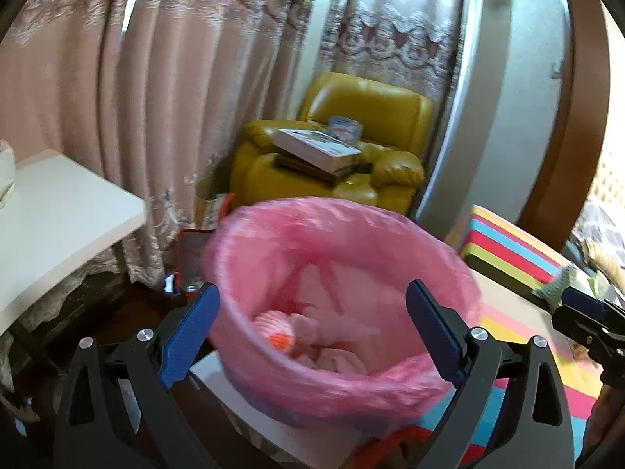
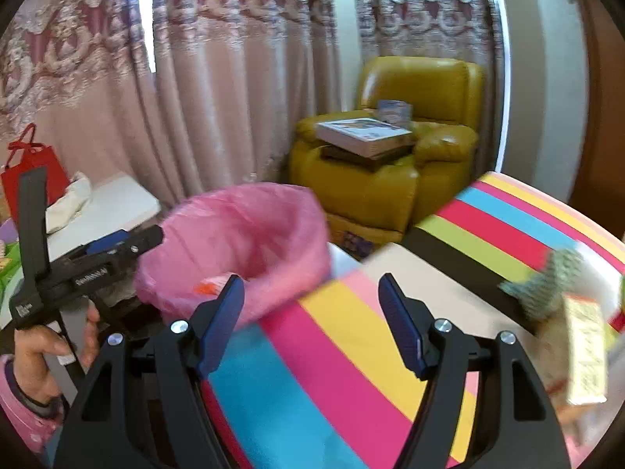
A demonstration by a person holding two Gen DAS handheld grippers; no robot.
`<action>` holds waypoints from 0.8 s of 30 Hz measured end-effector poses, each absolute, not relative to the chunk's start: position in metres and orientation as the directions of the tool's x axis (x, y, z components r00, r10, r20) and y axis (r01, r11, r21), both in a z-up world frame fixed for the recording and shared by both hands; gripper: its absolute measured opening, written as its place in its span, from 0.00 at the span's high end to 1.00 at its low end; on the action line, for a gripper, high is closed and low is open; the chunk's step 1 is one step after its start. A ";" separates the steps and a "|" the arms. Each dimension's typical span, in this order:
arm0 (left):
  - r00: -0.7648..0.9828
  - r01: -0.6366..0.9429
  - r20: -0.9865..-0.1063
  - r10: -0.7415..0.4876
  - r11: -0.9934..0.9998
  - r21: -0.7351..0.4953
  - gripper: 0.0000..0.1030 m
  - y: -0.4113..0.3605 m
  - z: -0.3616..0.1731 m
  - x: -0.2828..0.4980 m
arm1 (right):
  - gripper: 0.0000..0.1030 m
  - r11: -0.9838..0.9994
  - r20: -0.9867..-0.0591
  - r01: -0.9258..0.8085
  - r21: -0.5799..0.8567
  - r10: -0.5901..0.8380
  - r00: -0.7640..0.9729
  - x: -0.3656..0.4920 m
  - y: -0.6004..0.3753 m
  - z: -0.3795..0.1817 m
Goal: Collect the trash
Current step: 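Open both tools to drop the tissue and foam net into the bin, then move both open tools back over the striped bed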
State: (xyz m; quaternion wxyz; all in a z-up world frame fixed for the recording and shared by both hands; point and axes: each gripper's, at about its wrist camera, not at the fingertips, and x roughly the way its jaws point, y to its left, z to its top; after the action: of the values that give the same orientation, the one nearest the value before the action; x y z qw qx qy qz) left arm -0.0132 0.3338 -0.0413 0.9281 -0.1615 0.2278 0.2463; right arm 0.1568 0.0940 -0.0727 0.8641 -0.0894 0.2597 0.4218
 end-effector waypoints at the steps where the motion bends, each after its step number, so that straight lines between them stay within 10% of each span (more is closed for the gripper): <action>1: 0.779 -0.522 -0.502 0.376 0.833 -0.185 0.13 0.329 -0.042 -0.012 | 0.33 0.642 -0.522 -0.764 0.064 0.674 0.522 0.158 0.086 -0.073; 24: 0.822 -0.153 -0.567 0.046 0.978 -0.142 0.13 0.151 -0.061 0.071 | 0.29 0.964 -0.460 -0.256 0.067 0.258 0.850 0.189 -0.156 -0.080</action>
State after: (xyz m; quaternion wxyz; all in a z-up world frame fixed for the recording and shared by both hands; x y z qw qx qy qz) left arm 0.0712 0.1511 -0.0611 0.9502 -0.0908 0.2934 0.0524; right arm 0.1889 -0.1560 -0.0801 0.9617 0.0018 0.2393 0.1334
